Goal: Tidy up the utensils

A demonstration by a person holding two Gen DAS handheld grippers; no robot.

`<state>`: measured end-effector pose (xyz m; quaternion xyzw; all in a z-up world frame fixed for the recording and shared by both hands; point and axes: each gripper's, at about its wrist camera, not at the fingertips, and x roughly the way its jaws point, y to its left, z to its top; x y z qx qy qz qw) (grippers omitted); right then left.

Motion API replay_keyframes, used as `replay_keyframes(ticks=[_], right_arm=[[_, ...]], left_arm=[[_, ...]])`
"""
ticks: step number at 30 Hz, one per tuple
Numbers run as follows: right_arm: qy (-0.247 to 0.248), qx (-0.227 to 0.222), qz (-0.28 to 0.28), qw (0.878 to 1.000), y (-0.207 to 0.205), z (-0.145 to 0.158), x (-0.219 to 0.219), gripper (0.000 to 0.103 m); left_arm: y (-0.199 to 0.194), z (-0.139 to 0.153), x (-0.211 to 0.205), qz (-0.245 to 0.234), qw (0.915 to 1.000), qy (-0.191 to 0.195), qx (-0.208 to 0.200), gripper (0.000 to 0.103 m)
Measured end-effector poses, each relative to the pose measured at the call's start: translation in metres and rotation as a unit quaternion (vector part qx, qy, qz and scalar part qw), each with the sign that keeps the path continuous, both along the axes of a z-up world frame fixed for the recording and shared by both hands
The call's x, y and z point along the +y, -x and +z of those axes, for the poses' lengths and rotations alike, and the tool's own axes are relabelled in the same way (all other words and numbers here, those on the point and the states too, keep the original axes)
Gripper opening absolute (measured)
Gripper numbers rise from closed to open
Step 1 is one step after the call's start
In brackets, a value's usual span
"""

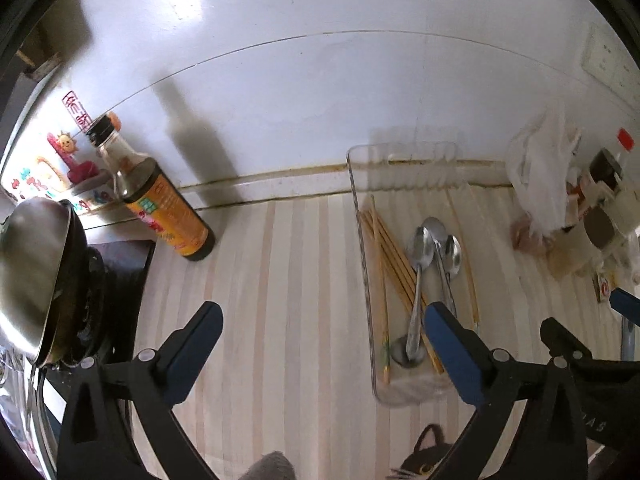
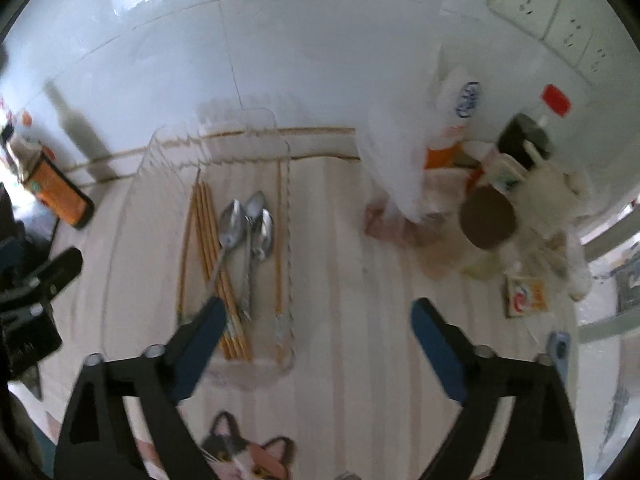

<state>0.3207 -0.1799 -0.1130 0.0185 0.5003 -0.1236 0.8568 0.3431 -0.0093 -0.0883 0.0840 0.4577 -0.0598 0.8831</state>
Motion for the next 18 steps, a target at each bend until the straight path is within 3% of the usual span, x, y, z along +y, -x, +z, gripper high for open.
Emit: replay_keyframes(ticks=[8, 18], right_arm=[[0.020, -0.020, -0.003, 1.000, 0.049, 0.006, 0.009, 0.103], [0.029, -0.100, 0.006, 0.995, 0.136, 0.063, 0.021, 0.103]], left_arm=[[0.047, 0.011, 0.010, 0.013, 0.9998, 0.009, -0.015, 0.103], [0.141, 0.072, 0.029, 0.045, 0.9952, 0.041, -0.078, 0.103]])
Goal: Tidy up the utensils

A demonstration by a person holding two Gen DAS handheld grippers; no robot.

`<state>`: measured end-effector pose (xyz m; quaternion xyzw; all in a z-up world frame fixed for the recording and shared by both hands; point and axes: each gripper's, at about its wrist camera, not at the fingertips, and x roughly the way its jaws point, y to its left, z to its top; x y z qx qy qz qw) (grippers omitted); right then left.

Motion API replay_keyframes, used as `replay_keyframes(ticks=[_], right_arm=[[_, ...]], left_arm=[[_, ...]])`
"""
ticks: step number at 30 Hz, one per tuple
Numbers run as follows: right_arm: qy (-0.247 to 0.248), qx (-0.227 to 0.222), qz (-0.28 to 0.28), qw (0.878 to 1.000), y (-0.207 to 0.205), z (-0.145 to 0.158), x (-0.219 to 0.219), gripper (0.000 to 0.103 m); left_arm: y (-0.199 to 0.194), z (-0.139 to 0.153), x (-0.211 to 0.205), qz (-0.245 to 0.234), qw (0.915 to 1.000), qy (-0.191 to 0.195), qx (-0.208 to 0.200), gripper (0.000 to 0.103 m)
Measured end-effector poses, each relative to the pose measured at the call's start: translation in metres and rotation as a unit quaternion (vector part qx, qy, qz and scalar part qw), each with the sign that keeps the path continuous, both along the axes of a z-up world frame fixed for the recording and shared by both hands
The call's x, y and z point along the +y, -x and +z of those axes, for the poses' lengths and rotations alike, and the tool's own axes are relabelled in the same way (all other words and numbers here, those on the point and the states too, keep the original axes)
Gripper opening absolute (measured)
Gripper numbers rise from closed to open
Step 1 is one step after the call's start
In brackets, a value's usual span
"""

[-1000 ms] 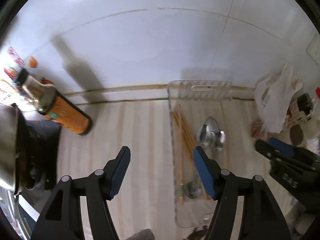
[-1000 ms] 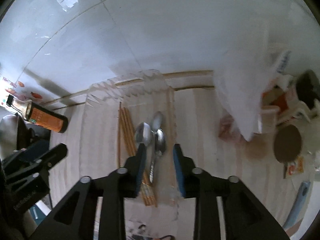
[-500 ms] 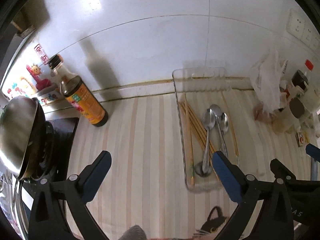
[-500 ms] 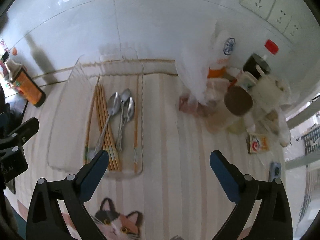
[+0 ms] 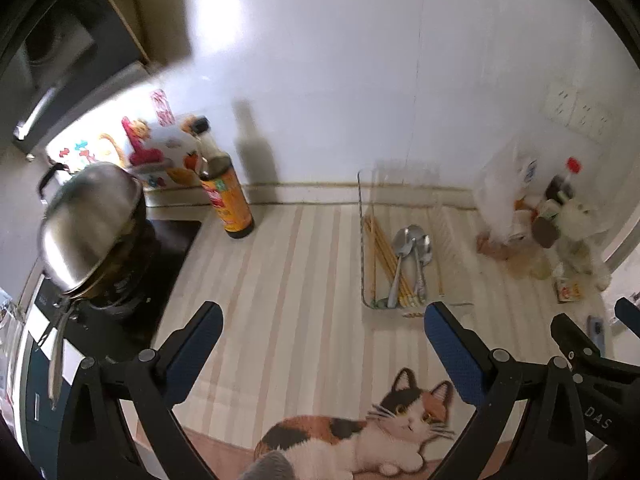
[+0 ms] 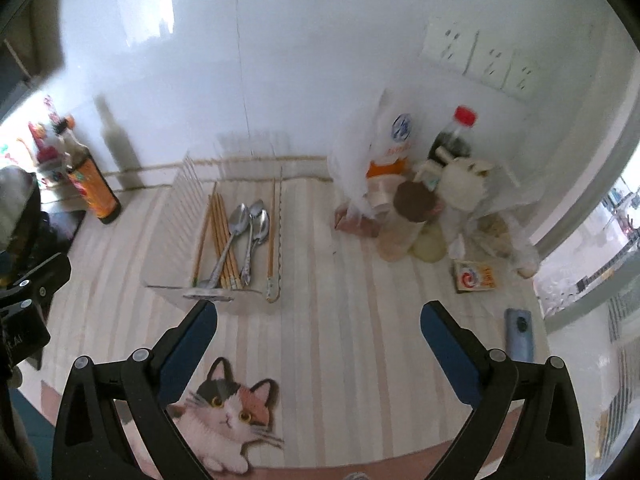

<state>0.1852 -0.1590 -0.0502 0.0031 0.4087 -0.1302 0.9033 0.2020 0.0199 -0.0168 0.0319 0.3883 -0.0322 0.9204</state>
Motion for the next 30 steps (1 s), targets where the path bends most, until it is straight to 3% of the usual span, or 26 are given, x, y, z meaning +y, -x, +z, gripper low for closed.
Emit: replay_keyframes(ticks=[7, 15, 30], right_arm=[[0.008, -0.062, 0.015, 0.998, 0.078, 0.050, 0.010, 0.103], [0.022, -0.108, 0.026, 0.994, 0.149, 0.090, 0.017, 0.103], [0.018, -0.137, 0.022, 0.990, 0.201, 0.124, 0.025, 0.103]], left_arm=[[0.074, 0.041, 0.005, 0.004, 0.9988, 0.010, -0.048, 0.103], [0.132, 0.070, 0.006, 0.005, 0.9972, 0.021, -0.072, 0.103], [0.172, 0.086, 0.009, 0.001, 0.9963, 0.020, -0.083, 0.103]])
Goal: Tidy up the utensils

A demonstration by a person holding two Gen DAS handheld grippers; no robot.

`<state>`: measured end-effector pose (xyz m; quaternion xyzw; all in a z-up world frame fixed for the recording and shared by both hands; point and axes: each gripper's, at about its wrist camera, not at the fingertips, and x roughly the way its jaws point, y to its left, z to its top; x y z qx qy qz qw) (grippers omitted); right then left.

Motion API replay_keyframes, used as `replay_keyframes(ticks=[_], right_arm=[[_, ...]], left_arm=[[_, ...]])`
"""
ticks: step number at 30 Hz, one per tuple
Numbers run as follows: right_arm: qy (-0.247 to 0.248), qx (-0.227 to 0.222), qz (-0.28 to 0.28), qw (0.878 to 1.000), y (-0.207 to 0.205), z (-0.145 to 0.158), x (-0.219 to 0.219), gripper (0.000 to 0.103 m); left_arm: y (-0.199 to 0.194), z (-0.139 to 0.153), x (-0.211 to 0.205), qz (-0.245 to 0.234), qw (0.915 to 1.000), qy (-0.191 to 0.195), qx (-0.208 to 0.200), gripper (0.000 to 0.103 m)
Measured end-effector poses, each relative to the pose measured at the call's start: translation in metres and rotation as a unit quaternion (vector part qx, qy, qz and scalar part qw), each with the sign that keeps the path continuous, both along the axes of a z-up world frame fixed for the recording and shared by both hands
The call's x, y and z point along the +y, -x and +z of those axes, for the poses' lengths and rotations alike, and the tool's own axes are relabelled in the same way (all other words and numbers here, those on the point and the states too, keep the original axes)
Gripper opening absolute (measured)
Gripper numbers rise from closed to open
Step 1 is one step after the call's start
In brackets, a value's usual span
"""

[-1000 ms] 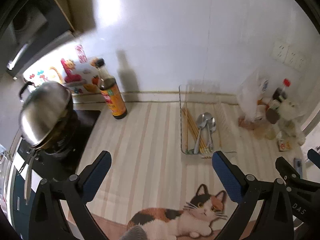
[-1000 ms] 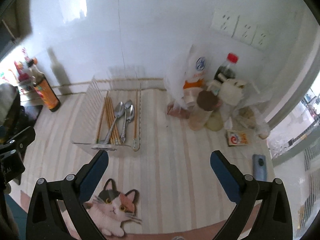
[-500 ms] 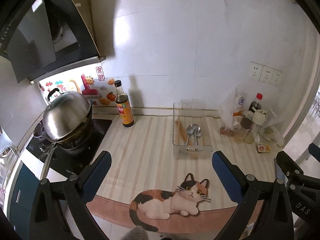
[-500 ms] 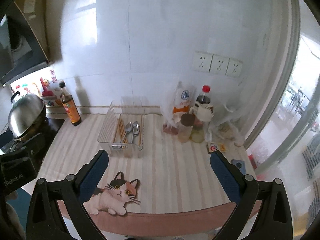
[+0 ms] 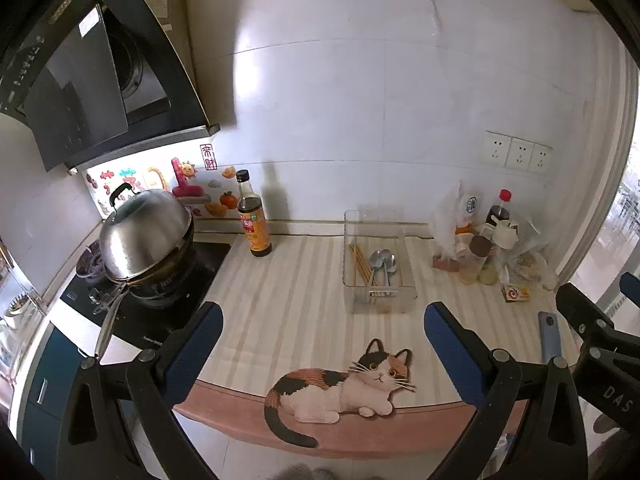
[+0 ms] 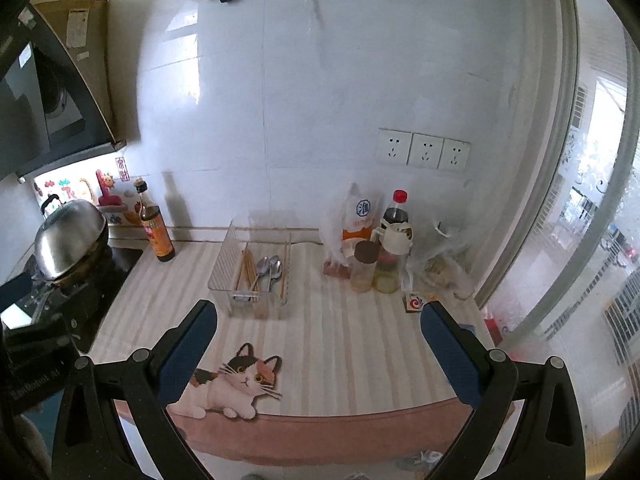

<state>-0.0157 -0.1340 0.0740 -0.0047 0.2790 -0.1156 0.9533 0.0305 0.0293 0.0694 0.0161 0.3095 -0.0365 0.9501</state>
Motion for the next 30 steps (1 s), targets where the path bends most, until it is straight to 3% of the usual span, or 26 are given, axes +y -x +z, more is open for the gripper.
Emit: replay_keyframes(ticks=[30], right_arm=[[0.010, 0.013, 0.006, 1.000, -0.019, -0.009, 0.013, 0.103]], left_arm=[[-0.021, -0.007, 0.023, 0.015, 0.9998, -0.005, 0.008, 0.103]])
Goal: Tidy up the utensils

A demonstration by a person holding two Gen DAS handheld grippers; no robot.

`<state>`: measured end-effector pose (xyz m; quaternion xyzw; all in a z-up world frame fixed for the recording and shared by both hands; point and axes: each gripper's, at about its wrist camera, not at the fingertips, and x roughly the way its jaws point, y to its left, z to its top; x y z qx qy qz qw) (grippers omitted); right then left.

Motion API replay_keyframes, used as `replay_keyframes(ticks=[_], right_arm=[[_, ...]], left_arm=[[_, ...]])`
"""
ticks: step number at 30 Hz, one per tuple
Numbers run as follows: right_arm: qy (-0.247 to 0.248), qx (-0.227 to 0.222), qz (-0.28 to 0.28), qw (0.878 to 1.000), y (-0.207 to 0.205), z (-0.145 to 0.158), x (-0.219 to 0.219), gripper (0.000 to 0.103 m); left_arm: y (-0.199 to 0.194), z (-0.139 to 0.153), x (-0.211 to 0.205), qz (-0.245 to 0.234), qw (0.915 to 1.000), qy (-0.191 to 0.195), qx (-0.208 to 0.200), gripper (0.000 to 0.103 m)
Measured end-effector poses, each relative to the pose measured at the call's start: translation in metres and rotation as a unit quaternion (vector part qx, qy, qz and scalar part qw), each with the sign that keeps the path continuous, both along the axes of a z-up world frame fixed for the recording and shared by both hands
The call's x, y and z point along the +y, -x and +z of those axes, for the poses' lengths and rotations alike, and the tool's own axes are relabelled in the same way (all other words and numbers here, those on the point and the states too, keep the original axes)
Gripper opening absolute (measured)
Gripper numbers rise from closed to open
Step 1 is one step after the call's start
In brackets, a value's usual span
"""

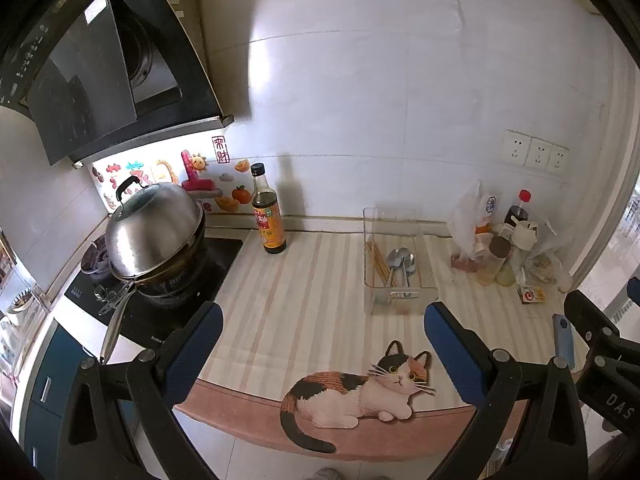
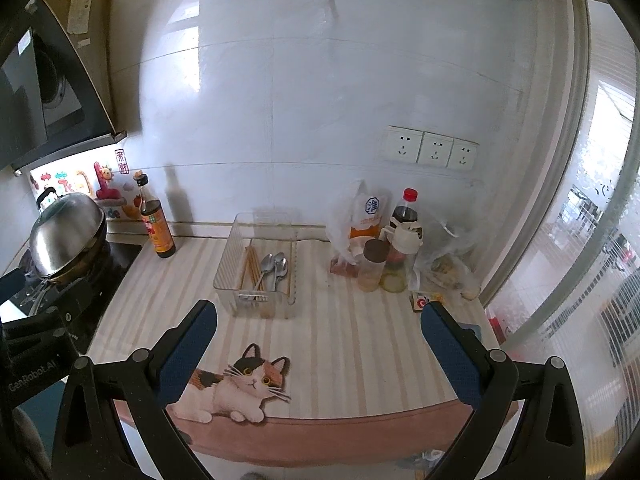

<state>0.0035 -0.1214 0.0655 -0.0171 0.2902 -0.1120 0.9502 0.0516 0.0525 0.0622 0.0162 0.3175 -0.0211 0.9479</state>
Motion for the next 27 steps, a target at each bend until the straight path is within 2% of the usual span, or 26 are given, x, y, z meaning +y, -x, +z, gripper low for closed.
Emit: replay_keyframes(ticks=[27], right_arm=[[-0.002, 0.011, 0.006, 1.000, -0.006, -0.011, -0.003, 0.103]], left_arm=[[-0.003, -0.006, 0.000, 0.000, 1.0000, -0.003, 0.008, 0.103]])
